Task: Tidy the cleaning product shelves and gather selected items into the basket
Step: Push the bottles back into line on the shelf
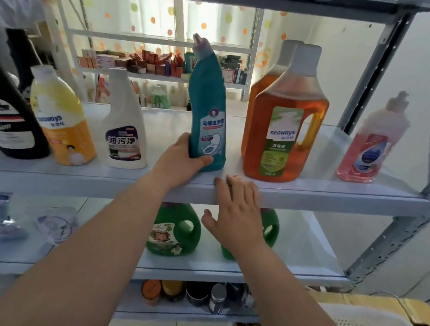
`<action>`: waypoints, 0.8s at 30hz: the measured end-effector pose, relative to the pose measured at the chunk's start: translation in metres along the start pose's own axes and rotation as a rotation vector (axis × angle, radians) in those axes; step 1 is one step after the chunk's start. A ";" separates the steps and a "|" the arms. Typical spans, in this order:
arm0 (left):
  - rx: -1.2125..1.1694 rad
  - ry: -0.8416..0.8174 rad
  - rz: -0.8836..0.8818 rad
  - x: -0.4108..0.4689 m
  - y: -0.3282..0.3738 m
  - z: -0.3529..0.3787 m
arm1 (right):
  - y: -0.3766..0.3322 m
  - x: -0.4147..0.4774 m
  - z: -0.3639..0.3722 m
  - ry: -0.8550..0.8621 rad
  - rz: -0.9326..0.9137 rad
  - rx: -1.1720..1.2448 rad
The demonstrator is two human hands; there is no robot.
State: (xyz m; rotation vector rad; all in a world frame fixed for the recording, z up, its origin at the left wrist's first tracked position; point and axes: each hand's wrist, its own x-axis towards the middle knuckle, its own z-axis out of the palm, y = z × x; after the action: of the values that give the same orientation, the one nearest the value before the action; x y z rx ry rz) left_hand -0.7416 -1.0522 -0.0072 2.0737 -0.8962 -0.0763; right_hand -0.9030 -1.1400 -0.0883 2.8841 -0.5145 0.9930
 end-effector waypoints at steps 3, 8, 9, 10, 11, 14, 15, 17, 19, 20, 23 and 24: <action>-0.093 0.032 -0.036 -0.019 0.007 -0.010 | 0.002 -0.001 -0.010 -0.043 -0.027 0.073; -0.513 0.034 -0.114 -0.081 0.015 -0.032 | 0.003 0.002 -0.039 -0.157 0.144 0.572; -0.578 0.019 -0.118 -0.094 0.013 -0.036 | -0.001 0.001 -0.045 -0.165 0.205 0.719; -0.617 -0.001 -0.118 -0.107 0.011 -0.039 | -0.007 -0.002 -0.050 -0.165 0.270 0.875; -0.639 -0.024 -0.114 -0.120 0.008 -0.041 | -0.013 -0.006 -0.055 -0.161 0.327 1.031; -0.633 -0.105 -0.115 -0.161 -0.004 -0.038 | -0.035 -0.023 -0.059 -0.216 0.405 1.364; -0.613 -0.142 -0.120 -0.172 -0.010 -0.035 | -0.045 -0.030 -0.059 -0.241 0.419 1.425; -0.564 -0.200 -0.136 -0.192 -0.023 -0.031 | -0.065 -0.044 -0.057 -0.255 0.495 1.521; -0.534 -0.212 -0.139 -0.205 -0.034 -0.029 | -0.084 -0.057 -0.053 -0.252 0.602 1.585; -0.527 -0.198 -0.141 -0.211 -0.038 -0.029 | -0.093 -0.064 -0.050 -0.249 0.651 1.611; -0.553 -0.161 -0.160 -0.228 -0.052 -0.034 | -0.120 -0.082 -0.045 -0.242 0.793 1.694; -0.590 -0.184 -0.207 -0.234 -0.057 -0.035 | -0.129 -0.086 -0.044 -0.242 0.840 1.730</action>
State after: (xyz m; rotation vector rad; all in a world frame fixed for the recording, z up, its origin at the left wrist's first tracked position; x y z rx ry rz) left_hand -0.8697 -0.8609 -0.0864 1.6079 -0.6584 -0.5800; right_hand -0.9509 -0.9861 -0.0975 4.3704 -1.6297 1.8257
